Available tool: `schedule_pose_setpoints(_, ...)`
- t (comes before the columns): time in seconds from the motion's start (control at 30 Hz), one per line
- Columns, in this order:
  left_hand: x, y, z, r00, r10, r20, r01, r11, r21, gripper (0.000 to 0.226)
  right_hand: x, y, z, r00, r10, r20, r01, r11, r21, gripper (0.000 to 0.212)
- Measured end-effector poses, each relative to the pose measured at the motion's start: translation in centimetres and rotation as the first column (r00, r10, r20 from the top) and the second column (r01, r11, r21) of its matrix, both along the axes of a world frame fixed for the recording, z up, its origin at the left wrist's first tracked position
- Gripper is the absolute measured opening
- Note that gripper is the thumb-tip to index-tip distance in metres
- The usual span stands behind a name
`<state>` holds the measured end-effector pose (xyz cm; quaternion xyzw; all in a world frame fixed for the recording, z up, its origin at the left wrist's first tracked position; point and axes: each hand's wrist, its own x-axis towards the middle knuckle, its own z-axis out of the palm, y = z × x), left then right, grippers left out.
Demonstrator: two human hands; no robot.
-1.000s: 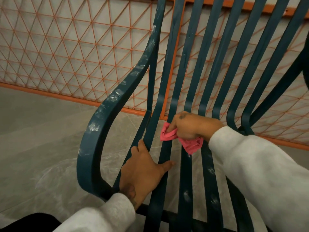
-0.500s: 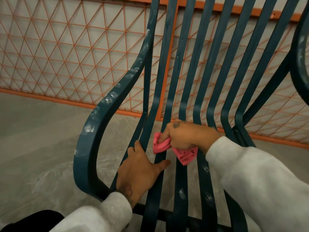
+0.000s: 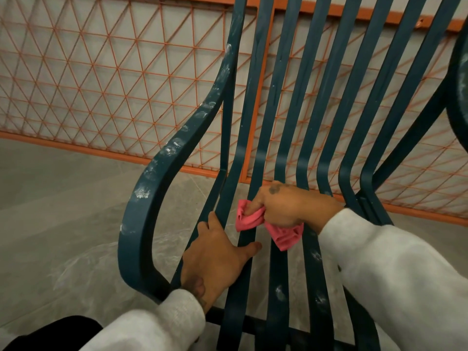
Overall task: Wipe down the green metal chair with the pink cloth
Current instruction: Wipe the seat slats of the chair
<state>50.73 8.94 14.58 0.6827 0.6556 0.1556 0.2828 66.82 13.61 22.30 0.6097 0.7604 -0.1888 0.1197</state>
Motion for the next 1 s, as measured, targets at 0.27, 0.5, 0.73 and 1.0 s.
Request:
schedule_pose_setpoints(0.27, 0.1, -0.1, 0.1, 1.0, -0.004, -0.025, 0.004, 1.0, 0.012, 0.12, 0.6, 1.4, -0.5, 0.99, -0.12, -0.07, 0.126, 0.989, 0.081, 0.057)
schedule_pose_setpoints(0.5, -0.1, -0.1, 0.0, 1.0, -0.011, 0.0, 0.011, 1.0, -0.001, 0.12, 0.2, -1.4, -0.3, 0.995, -0.022, -0.101, 0.018, 0.999, -0.039, 0.055)
schedule_pose_setpoints(0.73, 0.0, -0.2, 0.0, 1.0, -0.009, -0.02, 0.009, 1.0, 0.009, 0.12, 0.8, 0.8, -1.0, 0.986, -0.148, -0.075, 0.156, 0.98, 0.123, 0.049)
schedule_pose_setpoints(1.0, -0.4, 0.3, -0.3, 0.997, -0.011, 0.082, 0.013, 1.0, -0.028, 0.1, 0.0, -2.7, -0.8, 0.98, -0.08, -0.182, 0.093, 0.994, 0.065, 0.054)
